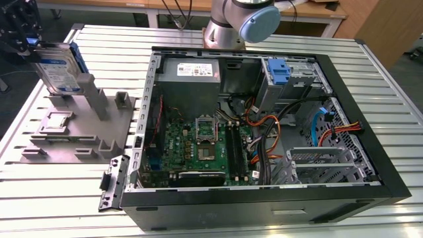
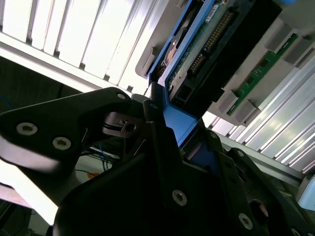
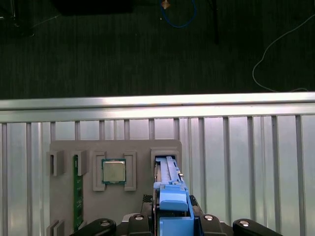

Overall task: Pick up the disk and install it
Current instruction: 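Pick up the disk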

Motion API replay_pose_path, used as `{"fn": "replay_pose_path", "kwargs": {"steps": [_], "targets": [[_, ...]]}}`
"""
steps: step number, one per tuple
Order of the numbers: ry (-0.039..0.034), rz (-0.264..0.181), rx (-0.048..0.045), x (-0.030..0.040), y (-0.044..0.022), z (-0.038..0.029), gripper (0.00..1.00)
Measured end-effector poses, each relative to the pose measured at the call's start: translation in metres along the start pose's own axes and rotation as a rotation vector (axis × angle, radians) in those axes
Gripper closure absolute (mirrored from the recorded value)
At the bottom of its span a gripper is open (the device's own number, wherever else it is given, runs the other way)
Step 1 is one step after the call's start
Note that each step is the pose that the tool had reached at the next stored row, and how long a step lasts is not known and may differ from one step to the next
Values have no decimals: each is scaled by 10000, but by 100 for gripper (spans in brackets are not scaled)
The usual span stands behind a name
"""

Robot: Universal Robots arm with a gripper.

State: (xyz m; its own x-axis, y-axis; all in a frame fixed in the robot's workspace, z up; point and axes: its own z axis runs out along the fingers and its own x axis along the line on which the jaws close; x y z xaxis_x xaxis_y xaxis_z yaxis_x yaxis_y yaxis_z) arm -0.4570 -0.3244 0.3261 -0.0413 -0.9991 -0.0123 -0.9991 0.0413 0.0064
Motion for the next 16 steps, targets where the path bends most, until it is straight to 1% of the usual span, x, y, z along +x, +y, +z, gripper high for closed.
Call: {"fn": "replay_pose_path", "kwargs": {"steps": [8,16], "targets": [[0,0,-1,-1,0,-36,63],[0,0,0,-1,1,-102,63]]}}
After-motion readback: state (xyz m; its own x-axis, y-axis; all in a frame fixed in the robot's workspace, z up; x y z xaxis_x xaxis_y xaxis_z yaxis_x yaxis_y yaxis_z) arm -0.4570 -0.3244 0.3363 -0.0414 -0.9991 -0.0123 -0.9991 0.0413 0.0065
